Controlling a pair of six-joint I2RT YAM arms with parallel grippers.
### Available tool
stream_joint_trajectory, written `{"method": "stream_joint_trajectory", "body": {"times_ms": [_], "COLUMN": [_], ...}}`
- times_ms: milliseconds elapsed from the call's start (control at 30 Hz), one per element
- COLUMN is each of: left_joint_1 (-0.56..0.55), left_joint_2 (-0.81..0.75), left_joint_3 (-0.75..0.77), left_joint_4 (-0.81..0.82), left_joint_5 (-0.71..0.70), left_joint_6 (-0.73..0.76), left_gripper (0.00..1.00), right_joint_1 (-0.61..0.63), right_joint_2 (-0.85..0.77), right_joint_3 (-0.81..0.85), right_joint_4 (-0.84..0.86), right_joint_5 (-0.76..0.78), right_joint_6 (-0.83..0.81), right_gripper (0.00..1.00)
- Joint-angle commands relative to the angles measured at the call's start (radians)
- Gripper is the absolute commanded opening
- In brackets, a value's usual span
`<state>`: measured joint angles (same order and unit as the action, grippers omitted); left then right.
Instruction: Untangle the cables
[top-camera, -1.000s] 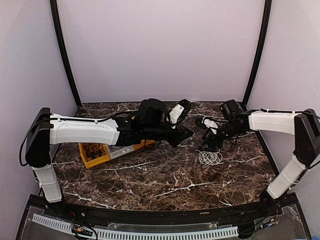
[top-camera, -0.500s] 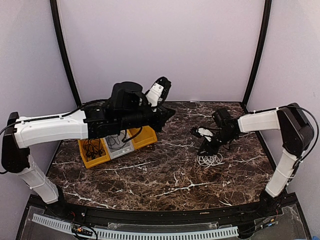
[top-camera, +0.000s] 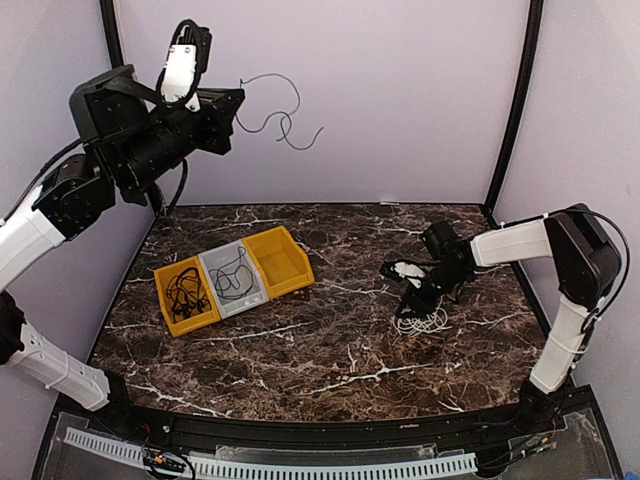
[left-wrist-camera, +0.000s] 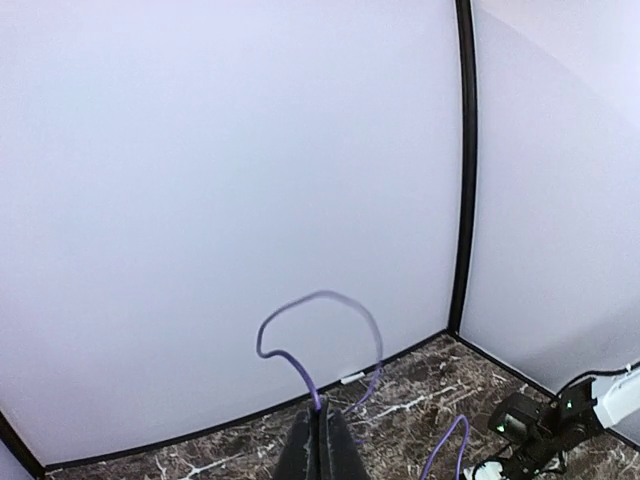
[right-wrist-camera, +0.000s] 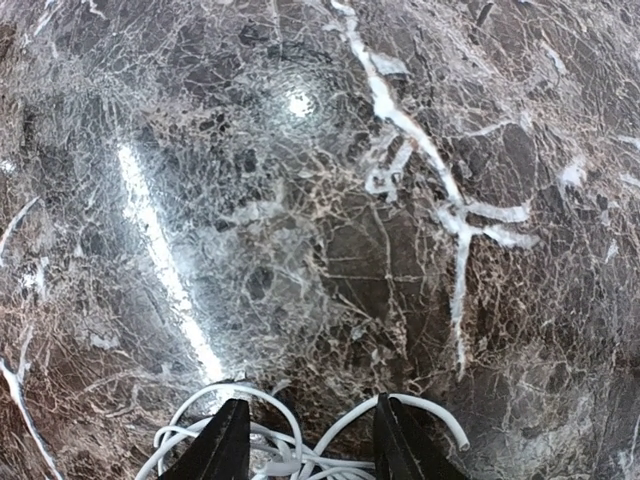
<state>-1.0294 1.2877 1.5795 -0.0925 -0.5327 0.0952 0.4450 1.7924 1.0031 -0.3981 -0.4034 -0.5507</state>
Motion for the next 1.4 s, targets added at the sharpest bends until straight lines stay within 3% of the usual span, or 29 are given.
{"method": "stream_joint_trajectory", "body": {"times_ms": [0,300,500,767,1033,1367], "left_joint_1": [0.007,0.076,0.188,0.264,0.350,0.452], "left_joint_2": [-0.013,0.004,0.016,0.010,0.030,0.127], "left_joint_3": [0.056,-0.046,-0.144,-0.276,-0.380,-0.511], "left_joint_4": [-0.107,-0.272,-0.335,-0.328,-0.300,-0.191], "left_joint_5": [-0.111,-0.039,0.085,0.110,0.164,0.208], "left_joint_6": [0.057,-0.116,-0.228,-0.326,-0.420,-0.448], "left_gripper": [0.00,0.00,0.00,0.00,0.00,0.00], "right_joint_1": [0.005,-0.014,-0.067,-0.147,-0.146,-0.146], "right_joint_2": [-0.009,-0.223,-0.354,-0.515,-0.460,-0.456], "right_joint_3": [0.012,0.050,0.067,-0.172,-0.174,-0.178], "right_joint_4": [-0.040,-0.103,-0.141,0.068,0.055,0.057], "right_joint_5": [0.025,-0.056,-0.073,-0.081,-0.062,-0.071], "right_joint_6": [-0.002,-0.002,-0.006,-0.002,-0.025,-0.022], "right_gripper": [0.48,0.69,0.74,0.78,0.87,0.87]}}
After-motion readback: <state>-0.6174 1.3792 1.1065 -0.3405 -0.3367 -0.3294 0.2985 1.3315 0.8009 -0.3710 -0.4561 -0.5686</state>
